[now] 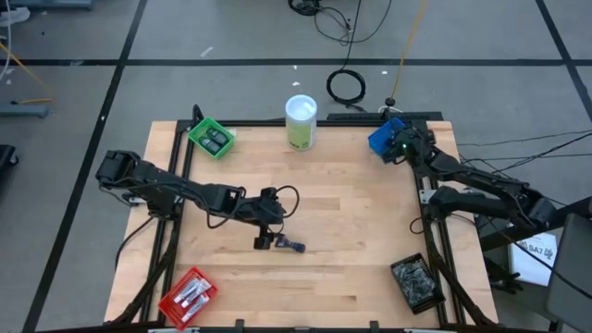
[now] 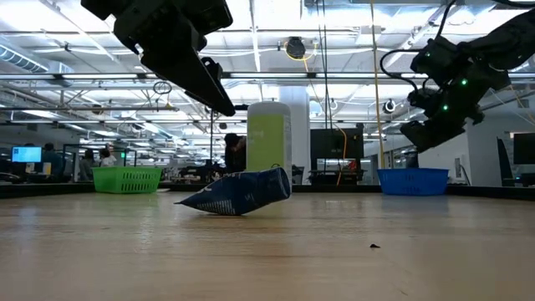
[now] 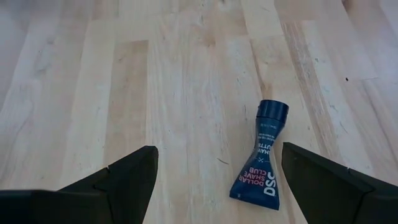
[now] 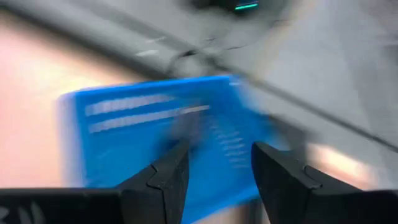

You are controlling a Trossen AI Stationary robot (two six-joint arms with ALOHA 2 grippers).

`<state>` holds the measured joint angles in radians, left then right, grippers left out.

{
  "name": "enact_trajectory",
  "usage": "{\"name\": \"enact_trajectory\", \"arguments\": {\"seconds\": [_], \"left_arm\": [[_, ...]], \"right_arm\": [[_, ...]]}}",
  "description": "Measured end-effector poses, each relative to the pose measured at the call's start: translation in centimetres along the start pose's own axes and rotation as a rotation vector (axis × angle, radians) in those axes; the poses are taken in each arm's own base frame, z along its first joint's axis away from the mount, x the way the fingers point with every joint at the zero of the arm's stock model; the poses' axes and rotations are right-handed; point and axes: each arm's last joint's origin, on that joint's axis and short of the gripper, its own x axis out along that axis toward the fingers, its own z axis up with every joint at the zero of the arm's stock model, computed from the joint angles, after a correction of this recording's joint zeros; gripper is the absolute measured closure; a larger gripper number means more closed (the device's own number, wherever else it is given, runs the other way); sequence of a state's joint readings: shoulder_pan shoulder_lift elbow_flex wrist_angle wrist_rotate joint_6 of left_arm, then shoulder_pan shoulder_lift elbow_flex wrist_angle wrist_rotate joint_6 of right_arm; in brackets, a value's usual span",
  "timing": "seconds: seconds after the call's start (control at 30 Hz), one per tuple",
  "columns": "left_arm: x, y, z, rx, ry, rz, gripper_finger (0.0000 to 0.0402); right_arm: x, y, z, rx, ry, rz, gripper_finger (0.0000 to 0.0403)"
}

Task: Pick & Place Travel size toiletries
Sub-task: Put the left blue shave cream into the blue bin

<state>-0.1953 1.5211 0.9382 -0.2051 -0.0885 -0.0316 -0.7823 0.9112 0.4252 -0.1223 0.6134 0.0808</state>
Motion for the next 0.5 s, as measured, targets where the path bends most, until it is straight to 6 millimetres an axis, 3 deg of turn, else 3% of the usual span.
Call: {"name": "enact_trajectory", "arguments": {"seconds": [0.1,0.17,0.37,0.5], "left_arm": [[0.0,0.0,0.0,0.000,0.000,0.000,0.0066],[0.0,0.0,0.0,0.000,-0.001,0.000,0.0066],[0.0,0.0,0.0,-0.003,0.000,0.002,0.0066],[0.0,0.0,0.0,0.000,0.000,0.002,0.0066]], "right_arm": [[0.5,0.7,-0.2,-0.016,0.047,0.232,0.0243],[1.0,1.1,-0.3,-0.010,0.063,0.294,0.0243],[1.5,1.6,-0.6,-0.029,0.090,0.327,0.0243],[1.4,1.1,0.1,0.022,0.024,0.218,0.0243]]}}
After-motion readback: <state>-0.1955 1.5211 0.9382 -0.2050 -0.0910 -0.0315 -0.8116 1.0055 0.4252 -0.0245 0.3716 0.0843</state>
